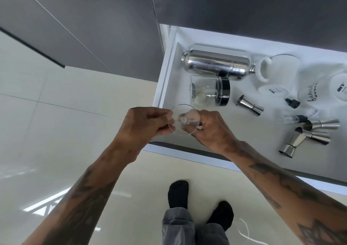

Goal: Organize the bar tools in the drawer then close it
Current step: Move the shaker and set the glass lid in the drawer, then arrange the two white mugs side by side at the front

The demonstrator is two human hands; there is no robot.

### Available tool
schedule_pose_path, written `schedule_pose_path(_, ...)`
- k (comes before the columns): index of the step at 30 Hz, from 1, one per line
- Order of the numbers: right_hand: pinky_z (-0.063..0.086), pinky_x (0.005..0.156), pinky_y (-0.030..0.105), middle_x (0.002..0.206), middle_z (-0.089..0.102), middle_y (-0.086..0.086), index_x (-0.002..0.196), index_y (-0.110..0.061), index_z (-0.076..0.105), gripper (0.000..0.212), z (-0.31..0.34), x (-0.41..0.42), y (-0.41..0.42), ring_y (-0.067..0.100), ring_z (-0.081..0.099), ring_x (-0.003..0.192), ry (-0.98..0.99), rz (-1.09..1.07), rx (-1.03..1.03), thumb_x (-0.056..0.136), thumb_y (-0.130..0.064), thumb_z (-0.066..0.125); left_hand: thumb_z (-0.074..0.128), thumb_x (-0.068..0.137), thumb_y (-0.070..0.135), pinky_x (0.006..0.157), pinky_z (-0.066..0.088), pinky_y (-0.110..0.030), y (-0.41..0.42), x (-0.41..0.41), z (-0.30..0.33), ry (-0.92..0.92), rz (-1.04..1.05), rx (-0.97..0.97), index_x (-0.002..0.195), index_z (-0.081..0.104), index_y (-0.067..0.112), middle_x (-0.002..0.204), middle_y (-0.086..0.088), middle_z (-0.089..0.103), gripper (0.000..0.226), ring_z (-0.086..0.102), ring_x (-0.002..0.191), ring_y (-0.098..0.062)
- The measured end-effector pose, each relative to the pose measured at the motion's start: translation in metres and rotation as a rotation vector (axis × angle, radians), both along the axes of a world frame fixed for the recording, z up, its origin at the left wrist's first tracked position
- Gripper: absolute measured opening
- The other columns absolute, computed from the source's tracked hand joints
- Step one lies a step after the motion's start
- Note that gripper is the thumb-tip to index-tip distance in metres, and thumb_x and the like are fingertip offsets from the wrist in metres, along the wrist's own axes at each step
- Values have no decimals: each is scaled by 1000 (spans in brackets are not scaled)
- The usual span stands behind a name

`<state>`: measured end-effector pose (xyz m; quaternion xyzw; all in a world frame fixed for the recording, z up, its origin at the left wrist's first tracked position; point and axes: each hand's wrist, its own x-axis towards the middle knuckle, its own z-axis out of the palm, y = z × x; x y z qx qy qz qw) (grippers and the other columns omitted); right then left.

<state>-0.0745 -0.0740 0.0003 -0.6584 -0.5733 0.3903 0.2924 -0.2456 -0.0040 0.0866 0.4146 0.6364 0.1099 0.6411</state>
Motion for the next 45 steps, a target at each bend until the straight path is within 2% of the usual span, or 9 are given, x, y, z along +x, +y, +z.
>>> schedule_pose_path(5,58,86,28,111,74,-3,116,-24,70,29,20,10,-6,12,72,94,11,-190,-235,91,-13,61,71,87,6,66,58,-15,-2,3,0,135,-90,103,91,79,7,83,-8,79,9,77,70,-20)
schedule_pose_path(11,63,74,33,89,74,1,98,-16,72,10,64,12,-24,19,77,75,531,-471,-407,91,-16,65,74,85,7,83,60,-33,-5,8,1,185,-123,72,93,79,9,81,-6,80,10,78,73,-22)
schedule_pose_path(16,63,71,31,91,74,2,98,-14,74,11,65,11,-27,17,76,74,548,-468,-409,91,-13,65,74,85,9,64,59,-15,-10,12,15,194,-124,62,95,79,15,83,-2,80,13,78,76,-20)
schedule_pose_path(21,58,78,31,93,76,-6,95,-25,75,15,59,96,-57,14,74,79,17,-565,-360,91,-26,60,62,80,46,87,57,-42,1,32,33,410,-298,595,93,70,51,83,10,75,16,72,83,-18)
schedule_pose_path(25,48,77,28,101,76,6,102,-21,72,24,55,191,-113,28,68,96,-521,-592,-642,92,-29,53,67,87,20,71,54,-11,-29,128,26,163,-557,790,93,76,30,80,9,73,15,69,75,-4)
schedule_pose_path(31,54,87,36,105,75,3,103,-19,73,23,50,228,-136,27,72,90,-373,-614,-626,91,-32,58,55,93,17,85,51,-40,-25,236,-55,441,-1115,1002,116,67,15,120,-3,59,27,55,119,-20)
schedule_pose_path(36,54,93,40,100,76,0,101,-24,73,19,42,230,-129,22,72,92,-217,-717,-467,88,-31,61,54,88,30,79,56,-37,25,220,-45,545,-636,1178,100,72,13,106,-11,68,28,65,97,-28)
schedule_pose_path(39,49,93,30,98,73,0,104,-19,73,19,40,223,-109,19,69,94,-232,-701,-332,88,-23,63,53,82,42,94,49,-40,64,174,-43,619,-335,1016,113,67,9,117,-17,65,47,57,113,-34)
schedule_pose_path(45,49,89,41,119,57,9,121,-18,61,34,29,205,-26,31,55,111,-490,-290,-36,89,-27,60,62,84,41,100,44,-45,67,186,-47,685,-751,1078,126,58,10,127,-19,57,52,48,123,-38)
